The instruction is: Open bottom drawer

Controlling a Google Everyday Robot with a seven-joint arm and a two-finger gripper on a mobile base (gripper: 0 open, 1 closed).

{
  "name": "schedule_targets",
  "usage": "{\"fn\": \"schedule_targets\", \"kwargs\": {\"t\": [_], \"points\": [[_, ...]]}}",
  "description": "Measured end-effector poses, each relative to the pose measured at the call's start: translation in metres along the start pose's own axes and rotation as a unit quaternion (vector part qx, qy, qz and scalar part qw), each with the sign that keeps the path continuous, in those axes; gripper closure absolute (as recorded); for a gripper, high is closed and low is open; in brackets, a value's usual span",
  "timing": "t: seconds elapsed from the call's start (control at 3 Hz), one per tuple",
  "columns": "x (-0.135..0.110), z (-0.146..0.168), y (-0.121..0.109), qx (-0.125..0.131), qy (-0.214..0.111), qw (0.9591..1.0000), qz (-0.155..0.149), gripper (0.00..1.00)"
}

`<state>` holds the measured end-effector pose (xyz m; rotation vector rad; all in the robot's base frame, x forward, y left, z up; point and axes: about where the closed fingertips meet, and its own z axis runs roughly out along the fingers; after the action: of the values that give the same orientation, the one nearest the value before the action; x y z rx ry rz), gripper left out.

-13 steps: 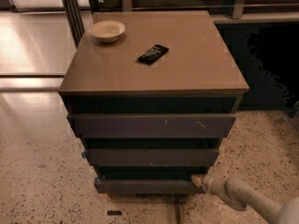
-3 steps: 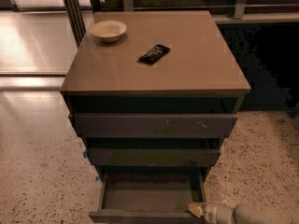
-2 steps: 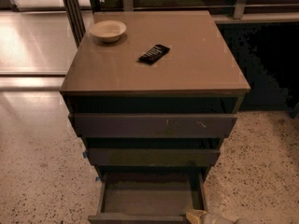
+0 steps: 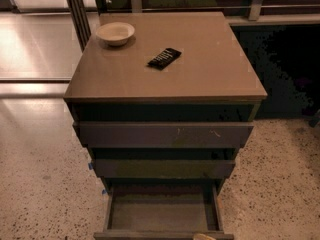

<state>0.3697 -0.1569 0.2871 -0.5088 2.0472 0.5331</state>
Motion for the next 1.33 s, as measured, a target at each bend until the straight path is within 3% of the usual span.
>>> {"fn": "schedule_targets", "kwargs": {"t": [0.33, 0.67, 1.0, 1.33], "points": [[-0.004, -0.001, 0.001, 0.013, -0.003, 0.9999, 0.000, 0.57], [0.000, 0.001, 0.000, 0.003, 0.000, 1.0000, 0.004, 0.35], [-0.013, -0.003, -0.004, 0.017, -0.011, 0.9997, -0.012, 0.11], [-0.042, -0.013, -0.013, 0.043, -0.030, 0.9974, -0.050, 0.00]]}}
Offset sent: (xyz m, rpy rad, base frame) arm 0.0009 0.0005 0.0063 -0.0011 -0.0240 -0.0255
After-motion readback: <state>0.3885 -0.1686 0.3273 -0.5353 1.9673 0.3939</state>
